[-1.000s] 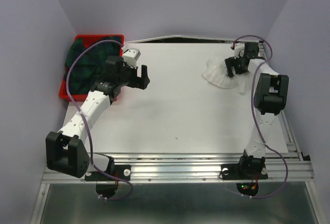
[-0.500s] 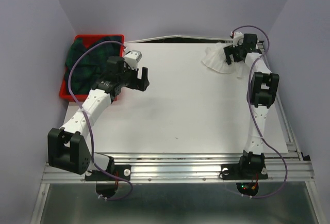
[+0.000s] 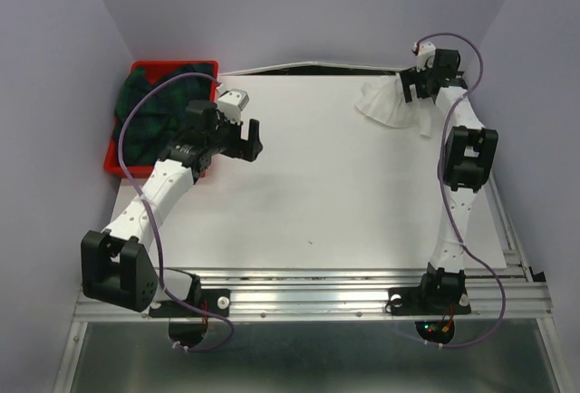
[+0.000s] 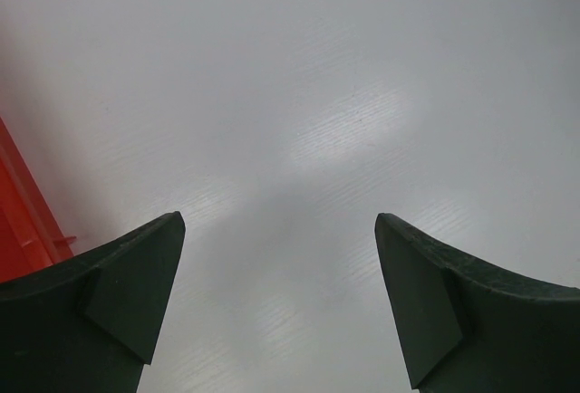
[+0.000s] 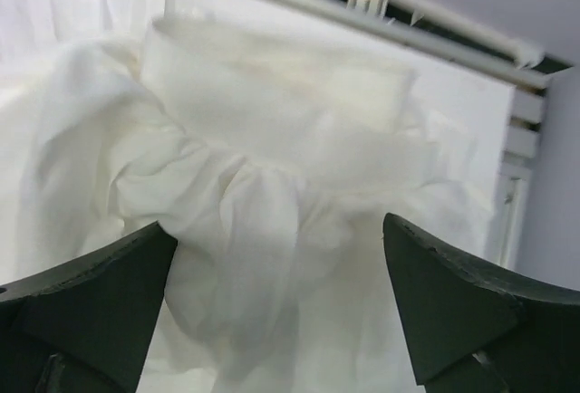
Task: Fold and stack the skirts
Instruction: Neatly place the folded skirt to the corner
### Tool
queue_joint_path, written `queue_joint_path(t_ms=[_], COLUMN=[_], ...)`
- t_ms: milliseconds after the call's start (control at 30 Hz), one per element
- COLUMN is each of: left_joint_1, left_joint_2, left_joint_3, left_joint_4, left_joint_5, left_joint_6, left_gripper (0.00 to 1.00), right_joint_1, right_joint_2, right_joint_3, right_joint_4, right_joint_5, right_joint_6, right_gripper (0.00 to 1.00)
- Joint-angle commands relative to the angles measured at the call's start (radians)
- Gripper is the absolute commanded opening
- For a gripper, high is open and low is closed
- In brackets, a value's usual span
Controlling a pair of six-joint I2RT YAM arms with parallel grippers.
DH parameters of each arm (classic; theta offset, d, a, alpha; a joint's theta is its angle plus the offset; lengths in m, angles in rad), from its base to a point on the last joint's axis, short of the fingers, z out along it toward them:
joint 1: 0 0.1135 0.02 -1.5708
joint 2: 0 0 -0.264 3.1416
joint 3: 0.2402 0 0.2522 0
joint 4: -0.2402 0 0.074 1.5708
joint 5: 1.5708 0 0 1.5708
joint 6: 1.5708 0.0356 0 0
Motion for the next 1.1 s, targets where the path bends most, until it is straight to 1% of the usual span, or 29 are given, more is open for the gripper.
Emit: queue_joint_path(t_ms=[0,133,167,267,333,367,433,467,500,533,567,600,633,667,733,767,833,867,1000,1067], left_joint_1=[0.005,0.005,0.005,0.007,0.013,0.014,0.013,0.014,0.014,0.014,0.014,0.014,0.014,0.013,0.013,0.013,0.013,0.013,0.004,0.004], left_joint_2=[-0.089,-0.109,-0.109,-0.104,-0.086,-0.067,-0.037,-0.005,0.008,0.016,0.019,0.019,0.020,0.023,0.051,0.062,0.079,0.076,0.030,0.013], left_joint_3=[-0.018,-0.017,-0.011,0.014,0.040,0.073,0.116,0.170,0.193,0.213,0.222,0.218,0.210,0.200,0.193,0.189,0.169,0.125,0.013,-0.032], left_joint_4=[0.028,0.023,0.014,-0.001,-0.018,-0.031,-0.051,-0.078,-0.089,-0.094,-0.074,-0.057,-0.037,-0.016,-0.003,-0.005,0.000,0.023,0.066,0.077], left_joint_5=[-0.005,-0.034,-0.058,-0.065,-0.055,-0.048,-0.060,-0.074,-0.072,-0.072,-0.081,-0.089,-0.097,-0.100,-0.123,-0.139,-0.140,-0.134,-0.120,-0.124], left_joint_6=[0.017,-0.002,-0.015,-0.013,0.003,0.016,0.023,0.035,0.052,0.066,0.090,0.102,0.118,0.138,0.177,0.184,0.193,0.190,0.178,0.178], left_gripper=[0.98,0.98,0.98,0.98,0.98,0.98,0.98,0.98,0.98,0.98,0.98,0.98,0.98,0.98,0.98,0.98,0.98,0.98,0.98,0.98], right_joint_1=[-0.009,-0.009,-0.009,0.001,0.001,0.001,0.001,0.001,0.001,0.001,0.001,0.001,0.001,0.001,0.001,0.001,0.001,0.001,0.001,0.001], right_joint_2=[-0.202,-0.281,-0.298,-0.357,-0.426,-0.485,-0.556,-0.628,-0.662,-0.694,-0.757,-0.791,-0.823,-0.858,-0.927,-0.982,-1.027,-1.059,-1.110,-1.122], right_joint_3=[0.034,0.114,0.116,0.103,0.076,0.041,-0.022,-0.089,-0.090,-0.163,-0.200,-0.250,-0.362,-0.428,-0.568,-0.694,-0.809,-0.906,-1.096,-1.140], right_joint_4=[0.178,0.145,0.134,0.075,0.036,-0.012,-0.055,-0.116,-0.141,-0.176,-0.249,-0.267,-0.290,-0.317,-0.308,-0.301,-0.291,-0.287,-0.244,-0.212], right_joint_5=[-0.005,-0.090,-0.106,-0.163,-0.201,-0.215,-0.267,-0.285,-0.307,-0.354,-0.367,-0.374,-0.408,-0.420,-0.417,-0.413,-0.394,-0.393,-0.382,-0.381], right_joint_6=[0.103,0.160,0.179,0.195,0.204,0.215,0.207,0.209,0.200,0.184,0.212,0.200,0.192,0.204,0.216,0.224,0.220,0.220,0.250,0.262], right_gripper=[1.00,1.00,1.00,1.00,1.00,1.00,1.00,1.00,1.00,1.00,1.00,1.00,1.00,1.00,1.00,1.00,1.00,1.00,1.00,1.00])
